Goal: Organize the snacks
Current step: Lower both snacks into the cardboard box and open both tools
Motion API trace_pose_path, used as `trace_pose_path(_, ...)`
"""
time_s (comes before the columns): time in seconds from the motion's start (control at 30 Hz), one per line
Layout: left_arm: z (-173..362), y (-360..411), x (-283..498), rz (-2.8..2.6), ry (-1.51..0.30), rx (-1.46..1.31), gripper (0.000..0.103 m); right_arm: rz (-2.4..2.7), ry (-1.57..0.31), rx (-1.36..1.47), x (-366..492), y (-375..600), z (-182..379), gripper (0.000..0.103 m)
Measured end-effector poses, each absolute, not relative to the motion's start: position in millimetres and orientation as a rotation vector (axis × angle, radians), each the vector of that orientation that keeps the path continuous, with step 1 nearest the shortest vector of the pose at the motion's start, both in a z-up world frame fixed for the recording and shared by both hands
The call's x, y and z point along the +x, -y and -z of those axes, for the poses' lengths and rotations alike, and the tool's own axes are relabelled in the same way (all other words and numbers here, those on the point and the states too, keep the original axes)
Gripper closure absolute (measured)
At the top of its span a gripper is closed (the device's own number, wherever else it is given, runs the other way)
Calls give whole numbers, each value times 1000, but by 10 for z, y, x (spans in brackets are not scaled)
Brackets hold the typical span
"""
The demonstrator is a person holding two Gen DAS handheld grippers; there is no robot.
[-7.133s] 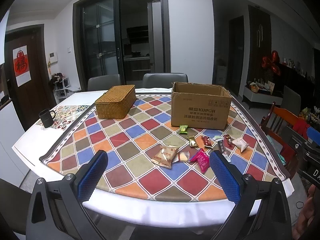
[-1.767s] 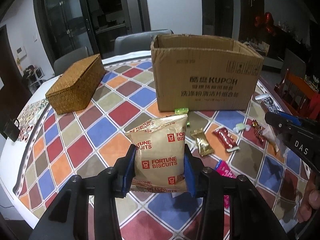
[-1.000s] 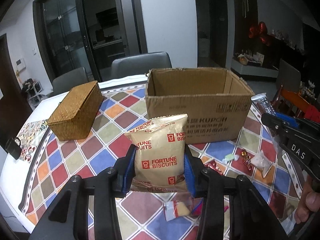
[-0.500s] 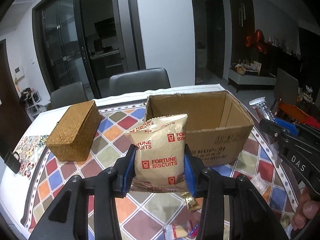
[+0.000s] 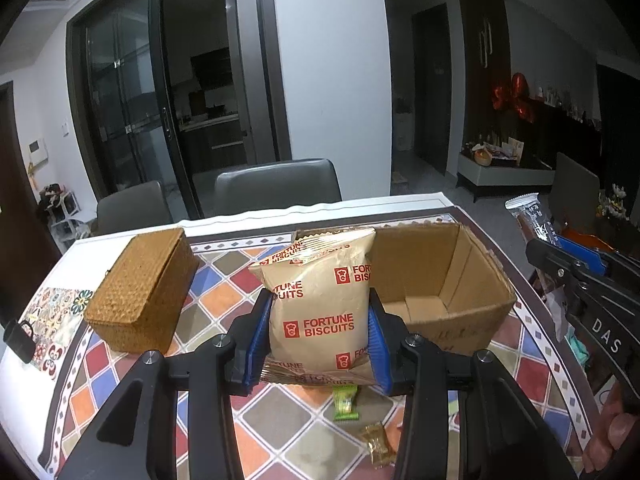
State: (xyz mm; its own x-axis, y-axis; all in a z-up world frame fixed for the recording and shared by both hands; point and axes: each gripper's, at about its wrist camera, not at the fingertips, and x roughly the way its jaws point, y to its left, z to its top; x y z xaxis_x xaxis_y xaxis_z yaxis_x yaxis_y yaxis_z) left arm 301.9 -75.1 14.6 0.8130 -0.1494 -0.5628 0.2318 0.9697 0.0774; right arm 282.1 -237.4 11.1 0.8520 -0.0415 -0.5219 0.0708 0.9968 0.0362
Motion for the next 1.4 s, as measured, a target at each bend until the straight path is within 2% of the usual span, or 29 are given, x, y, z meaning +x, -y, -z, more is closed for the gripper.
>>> trace_pose_path(0.73,-186,936,3602,241,-558,141,60,69,-542,49,3305,2380,-139,83)
trace_pose_path(1.23,-28,980,3928,264,-617,143,60,66,-606,69,3679,2442,26,83)
trace_pose_path(1.4,5,977,3951,261,-624,149,56,53,-629,76,3754,2462,88,82)
